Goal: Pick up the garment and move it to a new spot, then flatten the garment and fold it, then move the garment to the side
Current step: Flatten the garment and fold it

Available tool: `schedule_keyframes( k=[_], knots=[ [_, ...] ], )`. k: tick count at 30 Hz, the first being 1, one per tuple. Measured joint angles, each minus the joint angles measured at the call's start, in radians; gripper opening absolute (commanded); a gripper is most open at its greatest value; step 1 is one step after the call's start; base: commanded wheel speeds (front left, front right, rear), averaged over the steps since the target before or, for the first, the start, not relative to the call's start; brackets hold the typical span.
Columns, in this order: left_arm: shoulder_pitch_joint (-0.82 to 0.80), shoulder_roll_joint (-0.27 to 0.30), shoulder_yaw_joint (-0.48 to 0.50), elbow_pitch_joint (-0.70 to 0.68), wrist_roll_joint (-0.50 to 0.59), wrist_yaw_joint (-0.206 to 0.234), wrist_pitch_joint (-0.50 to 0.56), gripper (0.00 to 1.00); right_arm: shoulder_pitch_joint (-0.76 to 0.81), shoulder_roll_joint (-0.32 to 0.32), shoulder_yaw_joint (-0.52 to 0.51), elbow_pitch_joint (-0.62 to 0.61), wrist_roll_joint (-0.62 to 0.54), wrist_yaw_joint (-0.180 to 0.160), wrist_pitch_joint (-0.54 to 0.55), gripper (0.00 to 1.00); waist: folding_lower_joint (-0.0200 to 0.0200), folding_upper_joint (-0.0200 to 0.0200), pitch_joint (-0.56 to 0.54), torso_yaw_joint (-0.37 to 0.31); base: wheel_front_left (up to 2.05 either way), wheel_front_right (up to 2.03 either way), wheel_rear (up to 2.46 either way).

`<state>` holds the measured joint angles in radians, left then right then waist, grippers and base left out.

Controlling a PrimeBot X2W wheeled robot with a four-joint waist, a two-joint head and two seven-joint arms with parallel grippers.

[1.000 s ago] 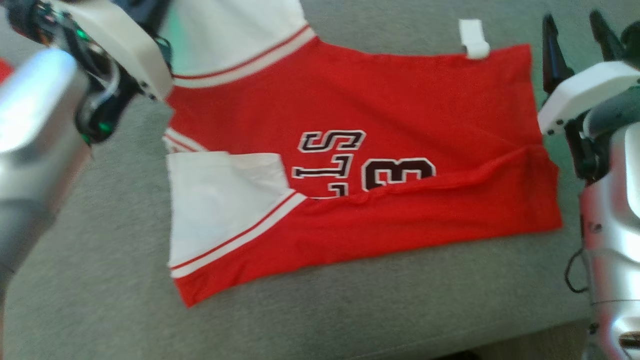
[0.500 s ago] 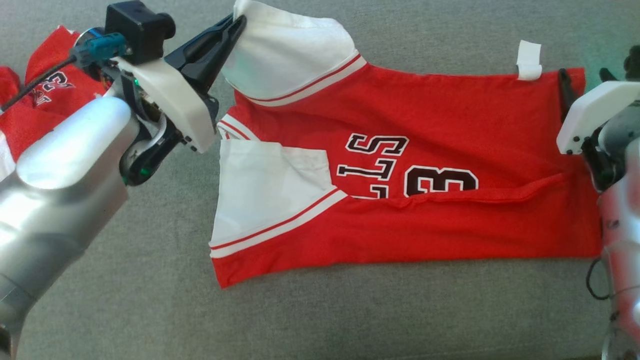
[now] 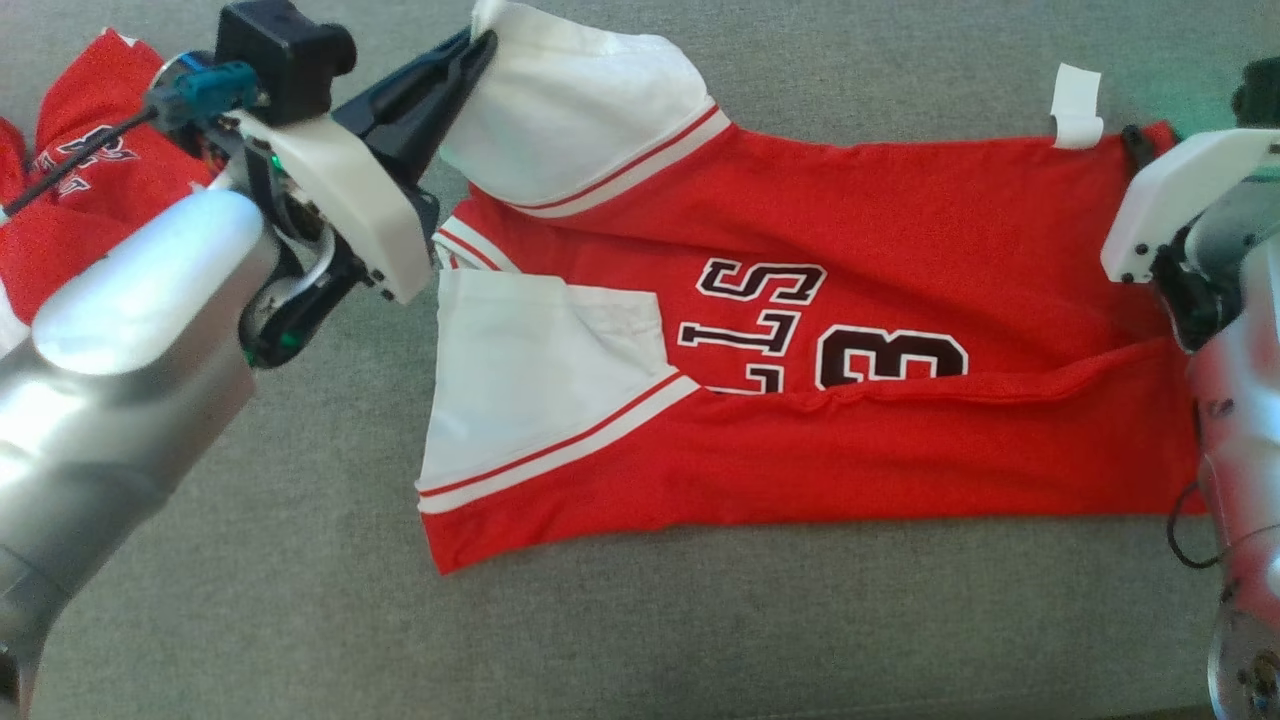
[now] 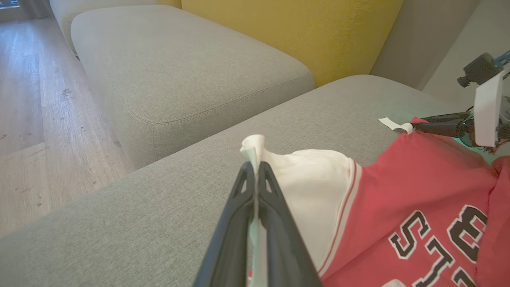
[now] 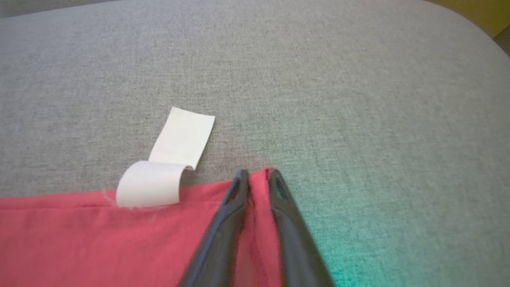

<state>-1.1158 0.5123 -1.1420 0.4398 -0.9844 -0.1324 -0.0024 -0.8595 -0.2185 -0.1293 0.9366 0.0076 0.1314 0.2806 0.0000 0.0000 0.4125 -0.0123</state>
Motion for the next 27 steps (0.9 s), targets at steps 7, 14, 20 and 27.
schedule_keyframes(
  k=[7, 14, 20, 27],
  knots=[
    [-0.016, 0.007, 0.013, 0.048, 0.000, 0.004, -0.026, 0.00, -0.021, -0.002, 0.059, 0.008, 0.057, 0.000, -0.112, 0.00, 0.0001, 0.0000, 0.010, -0.021, 0.00, 0.00, 0.00],
    [-0.089, 0.012, 0.040, 0.086, 0.008, 0.003, -0.066, 0.00, -0.128, -0.012, 0.079, -0.006, 0.090, 0.000, -0.196, 0.00, 0.0001, 0.0000, 0.028, -0.041, 0.00, 0.00, 0.00],
    [-0.169, 0.008, 0.039, 0.168, 0.035, 0.000, -0.095, 0.00, -0.227, -0.013, 0.100, -0.006, 0.104, 0.000, -0.249, 0.00, 0.0002, 0.0000, 0.054, -0.052, 0.00, 0.00, 0.00],
    [-0.252, -0.035, 0.037, 0.282, 0.072, 0.000, -0.192, 0.00, -0.302, -0.013, 0.110, 0.030, 0.119, 0.000, -0.308, 0.00, 0.0002, 0.0000, 0.071, -0.061, 0.00, 0.00, 0.00]
  ],
)
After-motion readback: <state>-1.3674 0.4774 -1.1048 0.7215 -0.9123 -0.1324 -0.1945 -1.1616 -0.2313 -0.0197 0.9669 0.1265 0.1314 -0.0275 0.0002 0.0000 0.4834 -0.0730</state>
